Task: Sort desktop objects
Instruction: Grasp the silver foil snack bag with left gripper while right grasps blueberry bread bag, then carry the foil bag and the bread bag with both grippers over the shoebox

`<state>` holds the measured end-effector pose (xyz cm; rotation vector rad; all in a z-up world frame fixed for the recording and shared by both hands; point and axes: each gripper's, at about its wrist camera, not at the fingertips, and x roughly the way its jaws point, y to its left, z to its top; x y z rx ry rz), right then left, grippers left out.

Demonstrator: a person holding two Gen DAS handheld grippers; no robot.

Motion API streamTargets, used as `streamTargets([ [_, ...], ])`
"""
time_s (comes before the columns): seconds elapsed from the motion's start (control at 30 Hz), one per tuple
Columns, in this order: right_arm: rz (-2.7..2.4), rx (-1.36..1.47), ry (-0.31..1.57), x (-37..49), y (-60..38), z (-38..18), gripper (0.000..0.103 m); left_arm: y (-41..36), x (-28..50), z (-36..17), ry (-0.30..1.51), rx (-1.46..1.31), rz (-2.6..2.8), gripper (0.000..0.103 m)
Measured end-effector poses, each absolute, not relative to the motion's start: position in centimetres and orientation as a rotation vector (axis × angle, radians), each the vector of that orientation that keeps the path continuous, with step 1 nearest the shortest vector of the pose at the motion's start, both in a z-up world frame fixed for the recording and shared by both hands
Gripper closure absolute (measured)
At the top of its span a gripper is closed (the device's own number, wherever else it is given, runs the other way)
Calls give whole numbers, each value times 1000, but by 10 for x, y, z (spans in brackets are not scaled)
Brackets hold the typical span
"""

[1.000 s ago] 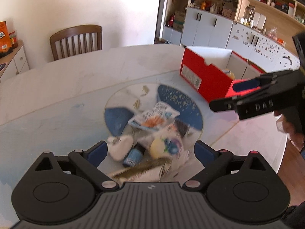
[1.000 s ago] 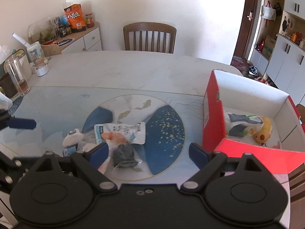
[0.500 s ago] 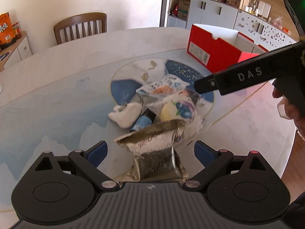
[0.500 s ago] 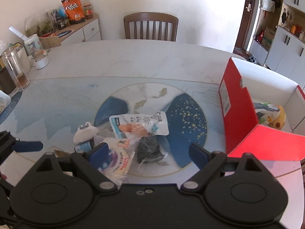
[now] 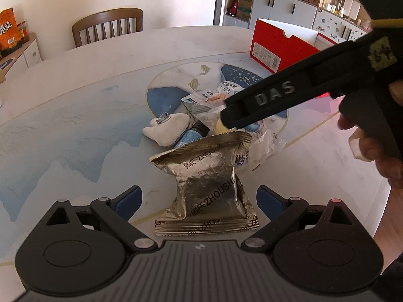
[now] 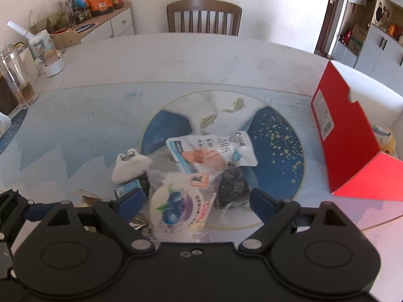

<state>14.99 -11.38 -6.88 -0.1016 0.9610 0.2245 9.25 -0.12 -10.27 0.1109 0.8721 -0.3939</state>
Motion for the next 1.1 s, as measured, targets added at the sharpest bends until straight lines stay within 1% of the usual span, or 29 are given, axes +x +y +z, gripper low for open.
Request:
streamTargets([
  [0.3, 189, -78, 1031, 161, -108, -82, 12, -4, 92, -107, 866, 121, -394, 5],
  [0.53, 178, -69, 1075, 164, -110, -89, 21, -5, 91, -106, 849, 127, -386, 6],
  [0.57, 179, -67, 1080, 164, -110, -90, 23, -5, 91, -106, 849, 126, -391, 8],
  [0.63, 182, -68, 1087, 163, -110, -90, 27, -8, 90, -107, 850, 135, -398, 18],
  [0.67, 186, -69, 1090, 163, -110, -90, 29, -9, 89, -107, 851, 144, -398, 20],
  [0.73, 192, -70, 1090, 163, -109, -90, 31, -10, 89, -108, 855, 155, -399, 33],
  [0.8, 199, -63, 1093, 163, -110, -89, 36, -11, 88, -108, 859, 155, -403, 42],
  [0.83, 201, -59, 1094, 162, -110, -89, 40, -11, 88, -108, 859, 152, -407, 44],
  [0.9, 208, -57, 1094, 162, -110, -87, 46, -11, 88, -107, 856, 155, -405, 47],
  [0.93, 213, -56, 1093, 161, -110, -87, 48, -11, 88, -107, 854, 159, -402, 51],
  [1.03, 216, -53, 1089, 160, -111, -85, 51, -9, 89, -107, 856, 152, -399, 55],
  [1.1, 219, -46, 1084, 160, -112, -83, 52, -9, 88, -107, 858, 149, -399, 56],
])
